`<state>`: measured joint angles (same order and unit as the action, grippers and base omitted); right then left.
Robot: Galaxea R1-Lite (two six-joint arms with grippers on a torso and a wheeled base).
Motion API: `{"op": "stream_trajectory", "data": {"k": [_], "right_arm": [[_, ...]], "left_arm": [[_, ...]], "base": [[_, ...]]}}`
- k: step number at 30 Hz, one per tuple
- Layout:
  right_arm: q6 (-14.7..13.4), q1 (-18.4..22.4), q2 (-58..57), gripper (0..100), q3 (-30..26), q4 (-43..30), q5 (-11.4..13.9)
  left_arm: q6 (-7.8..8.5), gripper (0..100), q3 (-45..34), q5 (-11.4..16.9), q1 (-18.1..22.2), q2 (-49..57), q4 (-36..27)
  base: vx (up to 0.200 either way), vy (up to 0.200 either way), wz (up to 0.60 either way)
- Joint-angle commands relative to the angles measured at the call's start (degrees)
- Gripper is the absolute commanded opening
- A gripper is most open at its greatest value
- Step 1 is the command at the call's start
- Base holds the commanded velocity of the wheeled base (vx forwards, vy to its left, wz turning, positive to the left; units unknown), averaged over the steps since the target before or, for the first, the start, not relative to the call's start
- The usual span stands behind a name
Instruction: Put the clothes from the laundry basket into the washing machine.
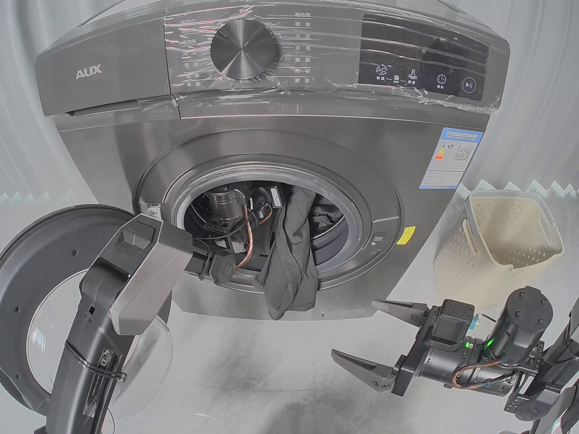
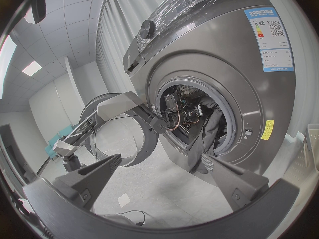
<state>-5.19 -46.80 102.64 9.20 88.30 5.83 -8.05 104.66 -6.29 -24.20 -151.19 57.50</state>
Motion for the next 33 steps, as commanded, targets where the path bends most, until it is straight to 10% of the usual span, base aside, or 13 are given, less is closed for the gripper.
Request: {"op": "stream_trajectory", "data": {"k": [1, 16, 33], "right_arm": [[0.0, -0.1, 0.6, 100, 0.0, 0.0, 0.1], [0.0, 0.1, 0.6, 100, 0.2, 0.0, 0.1], [0.0, -0.3, 0.7, 100, 0.5, 0.0, 0.1]], "left_arm": [[-0.30, 100, -0.1, 0.0, -0.1, -0.3, 0.0], [-0.22, 100, -21.2, 3.6, -2.8, 9.6, -2.0], [4.88, 100, -29.2, 7.3, -4.3, 7.7, -3.5]], "base": [[0.000, 0.000, 0.00], [0.000, 0.000, 0.00], [0.000, 0.000, 0.00]]}}
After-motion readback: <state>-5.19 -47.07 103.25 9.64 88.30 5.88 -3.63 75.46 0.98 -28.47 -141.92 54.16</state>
